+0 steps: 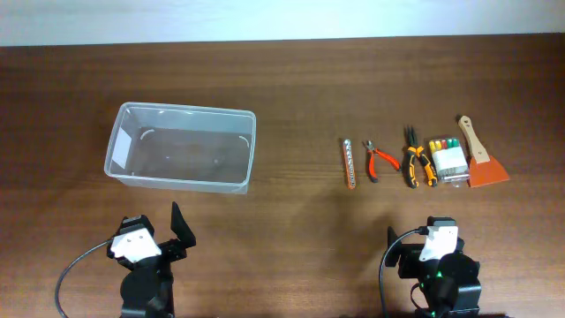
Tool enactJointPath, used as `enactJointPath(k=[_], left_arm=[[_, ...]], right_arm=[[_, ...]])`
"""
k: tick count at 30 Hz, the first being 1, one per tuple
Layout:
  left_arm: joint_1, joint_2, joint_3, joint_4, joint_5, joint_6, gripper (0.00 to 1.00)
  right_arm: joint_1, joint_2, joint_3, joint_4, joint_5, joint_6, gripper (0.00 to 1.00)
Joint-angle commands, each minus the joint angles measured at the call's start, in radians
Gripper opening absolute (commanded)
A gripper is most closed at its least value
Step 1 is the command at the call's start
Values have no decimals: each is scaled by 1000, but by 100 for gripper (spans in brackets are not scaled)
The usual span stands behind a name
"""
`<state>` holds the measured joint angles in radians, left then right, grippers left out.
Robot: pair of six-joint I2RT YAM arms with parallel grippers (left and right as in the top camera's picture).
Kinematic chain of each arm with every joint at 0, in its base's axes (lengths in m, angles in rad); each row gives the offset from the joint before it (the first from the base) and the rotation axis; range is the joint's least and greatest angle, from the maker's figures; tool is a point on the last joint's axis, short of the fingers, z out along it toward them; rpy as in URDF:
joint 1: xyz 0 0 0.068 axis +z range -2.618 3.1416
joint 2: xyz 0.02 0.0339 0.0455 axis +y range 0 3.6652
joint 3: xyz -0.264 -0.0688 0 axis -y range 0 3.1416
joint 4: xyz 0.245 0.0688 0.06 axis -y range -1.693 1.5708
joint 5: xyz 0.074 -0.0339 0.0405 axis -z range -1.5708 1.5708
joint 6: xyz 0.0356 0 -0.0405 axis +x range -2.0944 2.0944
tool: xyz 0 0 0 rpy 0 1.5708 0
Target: Pack container
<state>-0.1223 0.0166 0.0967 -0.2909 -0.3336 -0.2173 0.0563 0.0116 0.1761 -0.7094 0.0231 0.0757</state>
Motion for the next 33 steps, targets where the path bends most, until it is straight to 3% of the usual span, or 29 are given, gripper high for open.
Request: enactJointPath(k=[1, 11, 17, 21, 24, 27, 29, 33], left_arm=[[-4, -5, -4, -1, -4, 9, 99], [-4, -5, -4, -1, -3, 9, 99], [-4, -5, -4, -1, -3, 9, 99], [-4, -5, -4, -1, -3, 9, 99], [-4, -5, -4, -1, -3, 9, 99], [-4, -5, -4, -1, -4, 9, 99], [-4, -5, -3, -1, -3, 9, 99], [-4, -5, -4, -1, -3, 9, 99]], right_arm=[[-5, -8, 21, 1, 19, 7, 98], [-4, -8, 21, 63, -38, 40, 99], [-4, -8, 21, 230, -556, 452, 98], [-4, -7, 22, 381, -751, 507, 98], [-4, -2, 52, 542, -748, 594, 98], [-5, 28, 160, 617, -687, 578, 98], [-5, 81, 263, 610, -685, 483, 98], [-5, 275, 518, 385, -649, 279, 98]])
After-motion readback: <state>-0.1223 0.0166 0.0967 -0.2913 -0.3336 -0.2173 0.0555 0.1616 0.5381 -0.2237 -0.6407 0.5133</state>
